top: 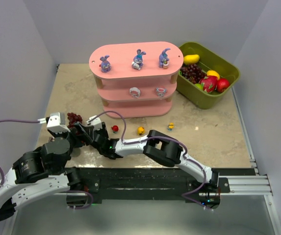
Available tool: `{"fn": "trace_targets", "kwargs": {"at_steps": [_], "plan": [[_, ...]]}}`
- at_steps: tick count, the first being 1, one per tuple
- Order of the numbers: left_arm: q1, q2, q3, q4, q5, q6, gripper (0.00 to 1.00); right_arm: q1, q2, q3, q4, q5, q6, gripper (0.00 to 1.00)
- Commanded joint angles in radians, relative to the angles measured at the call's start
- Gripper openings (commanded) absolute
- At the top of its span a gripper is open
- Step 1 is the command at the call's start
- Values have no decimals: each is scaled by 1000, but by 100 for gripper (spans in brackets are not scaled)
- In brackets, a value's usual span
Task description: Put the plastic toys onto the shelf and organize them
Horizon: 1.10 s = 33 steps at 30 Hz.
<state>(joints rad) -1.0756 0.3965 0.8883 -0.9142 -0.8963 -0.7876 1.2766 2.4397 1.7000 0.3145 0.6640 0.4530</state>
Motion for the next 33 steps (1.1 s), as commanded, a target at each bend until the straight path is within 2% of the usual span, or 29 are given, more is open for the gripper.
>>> {"fn": "trace_targets", "kwargs": {"at_steps": [1, 15, 17, 20, 23, 33], "plan": [[-1, 1, 26, 34, -38, 19, 87, -13, 34, 44, 26, 54, 21, 73], [-1, 5, 21, 34, -41, 21, 87, -13, 48, -57, 280, 80, -178, 63], [-1, 2, 20, 34, -41, 19, 87, -14, 48, -65, 308, 74, -223, 66], [-1, 2, 18, 32, -41, 19, 87, -14, 55, -69, 353, 65, -287, 75], [-1, 1, 20, 29, -43, 19, 88, -14, 64, -68, 388, 33, -330, 79], [-1, -7, 20, 26, -49, 16, 88, -20, 87, -63, 429, -53, -370, 73]]}}
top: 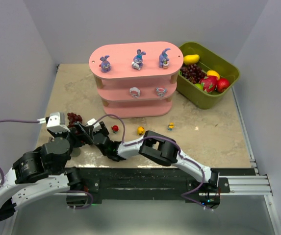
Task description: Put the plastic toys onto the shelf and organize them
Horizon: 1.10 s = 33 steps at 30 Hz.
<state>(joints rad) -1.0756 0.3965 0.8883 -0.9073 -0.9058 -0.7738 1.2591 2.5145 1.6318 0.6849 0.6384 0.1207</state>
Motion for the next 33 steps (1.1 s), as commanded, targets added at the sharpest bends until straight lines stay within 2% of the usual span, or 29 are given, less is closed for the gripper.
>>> {"fn": "trace_targets", "kwargs": {"at_steps": [1, 5, 10, 13, 21, 23, 24, 27, 33], "plan": [[-1, -8, 18, 19, -38, 4, 87, -4, 13, 5, 61, -32, -41, 72], [-1, -13, 17, 19, -38, 2, 87, -6, 10, 5, 62, -40, -44, 68], [0, -18, 15, 19, -39, 2, 88, -6, 12, 16, 59, -26, -44, 56], [0, -19, 17, 24, -39, 2, 88, -6, 12, 19, 62, -8, -44, 53], [-1, -19, 14, 25, -39, 2, 87, -7, -39, -38, 103, 9, -38, 38], [-1, -21, 14, 25, -38, 2, 88, -7, -59, -58, 114, 7, -35, 28], [-1, -19, 14, 24, -38, 2, 88, -6, -66, -61, 111, 7, -32, 19], [-1, -21, 14, 24, -38, 2, 87, -6, -108, -88, 117, 4, -29, 10], [-1, -21, 15, 22, -38, 2, 87, -7, -215, -135, 104, -20, -36, 9]]}}
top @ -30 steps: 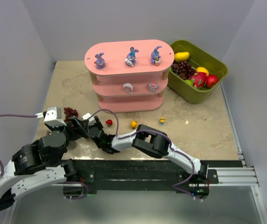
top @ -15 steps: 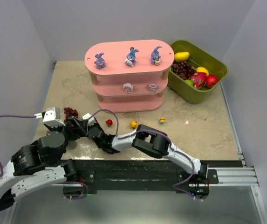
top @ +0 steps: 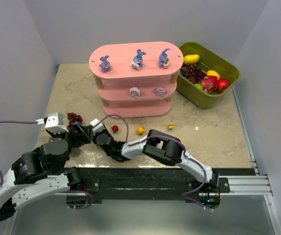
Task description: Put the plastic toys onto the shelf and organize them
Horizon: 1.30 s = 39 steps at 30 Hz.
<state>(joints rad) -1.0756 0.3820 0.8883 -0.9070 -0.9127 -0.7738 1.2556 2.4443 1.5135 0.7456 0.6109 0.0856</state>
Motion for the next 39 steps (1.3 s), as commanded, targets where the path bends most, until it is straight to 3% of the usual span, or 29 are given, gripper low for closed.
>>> {"fn": "trace_targets", "kwargs": {"at_steps": [1, 9, 16, 24, 31, 39], "plan": [[-1, -8, 15, 22, -32, 2, 87, -4, -160, -21, 32, 1, -4, 9], [-1, -29, 31, -30, -52, -65, 87, -5, -335, -15, -185, 16, 31, 8], [-1, -124, 46, 29, -31, -39, 85, -13, -477, -22, -386, -17, 78, 8], [-1, -106, 106, -3, -17, -10, 84, -39, -545, -27, -471, 27, 72, 8], [-1, -101, 28, 2, 9, -44, 85, -102, -610, -3, -584, 35, 80, 9], [-1, -78, -55, 37, 75, -81, 85, -140, -622, -16, -525, 53, 22, 9]]}}
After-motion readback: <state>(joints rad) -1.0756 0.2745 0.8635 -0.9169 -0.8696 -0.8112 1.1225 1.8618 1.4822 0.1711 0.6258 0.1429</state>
